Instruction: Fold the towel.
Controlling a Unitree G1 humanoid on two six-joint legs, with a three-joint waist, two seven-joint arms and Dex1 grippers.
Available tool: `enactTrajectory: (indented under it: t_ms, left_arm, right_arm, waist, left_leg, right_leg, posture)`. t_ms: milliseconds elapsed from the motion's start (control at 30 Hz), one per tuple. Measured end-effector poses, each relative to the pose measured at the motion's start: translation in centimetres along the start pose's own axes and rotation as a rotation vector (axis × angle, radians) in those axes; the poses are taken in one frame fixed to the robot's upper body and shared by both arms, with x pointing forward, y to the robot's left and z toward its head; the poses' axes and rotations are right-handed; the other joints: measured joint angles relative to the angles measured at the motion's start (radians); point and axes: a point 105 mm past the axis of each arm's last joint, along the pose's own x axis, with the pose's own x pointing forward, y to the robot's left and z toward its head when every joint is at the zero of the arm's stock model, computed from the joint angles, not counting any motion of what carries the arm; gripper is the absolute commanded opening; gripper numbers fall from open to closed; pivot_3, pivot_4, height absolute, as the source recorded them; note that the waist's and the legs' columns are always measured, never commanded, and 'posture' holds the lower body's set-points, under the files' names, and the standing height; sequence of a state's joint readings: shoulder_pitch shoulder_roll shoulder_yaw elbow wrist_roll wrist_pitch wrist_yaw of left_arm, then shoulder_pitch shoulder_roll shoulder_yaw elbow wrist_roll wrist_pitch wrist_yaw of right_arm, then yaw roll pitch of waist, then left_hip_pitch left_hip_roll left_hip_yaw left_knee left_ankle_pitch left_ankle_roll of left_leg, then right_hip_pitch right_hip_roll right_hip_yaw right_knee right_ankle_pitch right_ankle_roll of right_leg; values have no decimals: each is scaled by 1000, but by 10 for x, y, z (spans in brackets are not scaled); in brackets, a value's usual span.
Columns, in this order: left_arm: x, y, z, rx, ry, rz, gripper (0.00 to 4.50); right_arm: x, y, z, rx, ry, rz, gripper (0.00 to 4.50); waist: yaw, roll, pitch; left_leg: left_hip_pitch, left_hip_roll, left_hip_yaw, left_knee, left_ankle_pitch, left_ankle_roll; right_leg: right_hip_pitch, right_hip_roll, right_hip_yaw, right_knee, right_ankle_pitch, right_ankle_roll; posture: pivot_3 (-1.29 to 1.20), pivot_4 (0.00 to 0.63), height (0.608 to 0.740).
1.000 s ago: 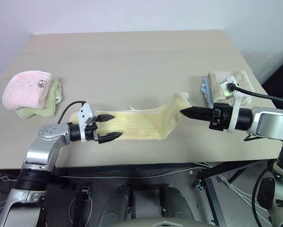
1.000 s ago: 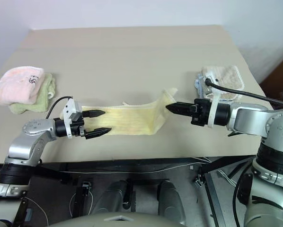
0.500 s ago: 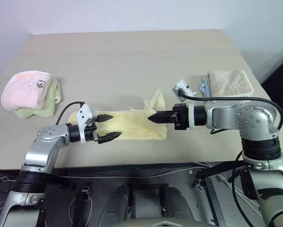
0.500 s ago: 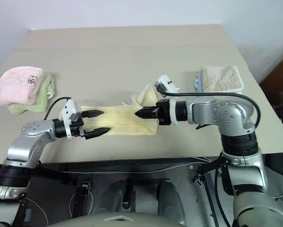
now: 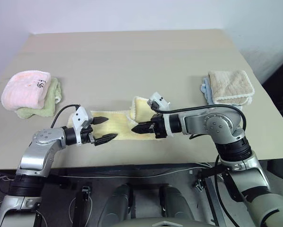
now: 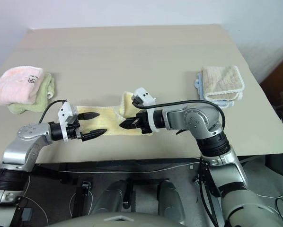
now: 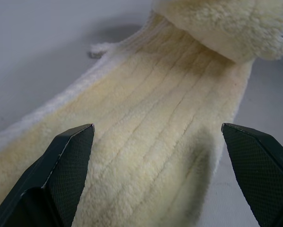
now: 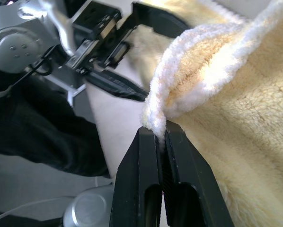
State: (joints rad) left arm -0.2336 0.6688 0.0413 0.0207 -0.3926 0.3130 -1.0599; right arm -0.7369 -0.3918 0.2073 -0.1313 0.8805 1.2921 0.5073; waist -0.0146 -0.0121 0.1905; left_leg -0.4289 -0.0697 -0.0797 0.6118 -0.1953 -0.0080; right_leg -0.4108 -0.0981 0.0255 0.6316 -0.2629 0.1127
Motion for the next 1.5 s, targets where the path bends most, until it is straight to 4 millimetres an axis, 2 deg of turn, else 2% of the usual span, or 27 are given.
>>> enactTrajectory:
  t_ms: [33,100,200,333,433,533,567,667,800,867,933,1033,1167,1333,1400,1500]
  left_arm:
    - [-2,1,0,-1,-2,8,4500]
    - [-5,2,-2,-6,1,21,4500]
    - [-8,2,-5,-13,8,35,4500]
    - [-16,16,8,8,-14,82,4500]
    - [-23,30,32,37,-84,124,4500]
    - [-22,34,52,30,-168,125,4500]
    - [-19,34,57,24,-188,114,4500]
    - [-2,25,69,-6,-270,46,3896]
    - [27,7,74,-19,-299,-95,2568]
    - [34,9,68,-38,-285,-117,1826]
    - [41,15,58,-68,-269,-120,1186]
    - [54,15,46,-103,-254,-152,153]
    - [66,10,40,-108,-246,-204,69]
    - [84,-2,42,-31,-225,-249,69]
    - [89,-10,35,5,-182,-281,69]
    - [89,-25,15,46,-97,-331,69]
  right_arm:
    - [1,0,0,2,-2,1,509]
    - [0,1,1,-6,-9,16,1009]
    - [-4,6,3,-28,-13,47,2033]
    - [-11,11,2,-66,-20,78,3344]
    - [-19,11,2,-69,-51,87,3344]
    - [-31,7,9,-64,-132,79,3344]
    - [-35,5,12,-76,-164,67,2972]
    - [-41,-5,20,-110,-289,4,2154]
    - [-38,-22,33,-140,-419,-108,783]
    - [-38,-33,35,-156,-447,-180,41]
    - [-32,-47,34,-142,-467,-252,0]
    - [-23,-59,27,-113,-488,-305,0]
    - [-18,-69,21,-117,-484,-372,0]
    - [-12,-68,21,-117,-508,-378,0]
    - [-7,-71,18,-89,-514,-395,0]
    - [1,-79,-2,-65,-466,-433,0]
  waist:
    - [0,0,0]
    - [0,0,0]
    - [0,0,0]
    - [3,0,0]
    - [2,0,0]
    - [2,0,0]
    - [2,0,0]
    - [3,0,0]
    - [-2,0,0]
    - [-2,0,0]
    - [-2,0,0]
    - [0,0,0]
    - [1,0,0]
    - [1,0,0]
    - [-5,0,0]
    - [-6,0,0]
  left_leg:
    - [0,0,0,0,0,0]
    - [0,0,0,0,0,0]
    - [0,0,0,0,0,0]
    - [0,0,-1,0,0,0]
    - [0,-1,-1,0,0,0]
    - [0,-1,-1,0,0,0]
    - [0,-1,-1,0,0,0]
    - [0,-1,-1,1,0,0]
    - [1,-1,0,1,1,0]
    - [2,-1,0,1,1,-1]
    - [2,-1,0,1,1,-2]
    - [2,-1,0,1,2,-2]
    - [2,-1,0,2,2,-2]
    - [2,-1,0,2,2,-2]
    - [2,-1,0,2,2,-2]
    - [2,-1,0,1,2,-2]
  right_leg:
    - [0,0,0,0,0,0]
    - [0,0,0,0,0,0]
    - [0,0,0,0,0,0]
    - [0,0,-1,0,0,0]
    - [1,0,-1,-1,0,0]
    - [1,0,-1,0,0,0]
    - [1,0,-1,0,0,0]
    - [2,1,-1,0,0,1]
    - [2,2,-1,2,1,1]
    - [2,3,-1,2,1,1]
    - [2,3,-1,3,1,1]
    - [1,4,-1,3,1,2]
    - [2,3,-1,3,1,2]
    - [2,3,-1,4,1,2]
    - [2,3,0,4,1,2]
    - [1,4,0,4,1,2]
  posture:
    - [0,150,740]
    - [0,150,740]
    - [0,150,740]
    - [0,150,740]
    - [0,150,740]
    - [0,150,740]
    - [0,150,740]
    - [0,150,740]
    - [0,150,740]
    - [0,150,740]
    - [0,150,740]
    - [0,150,740]
    - [0,150,740]
    - [0,150,740]
    - [0,150,740]
    - [0,150,740]
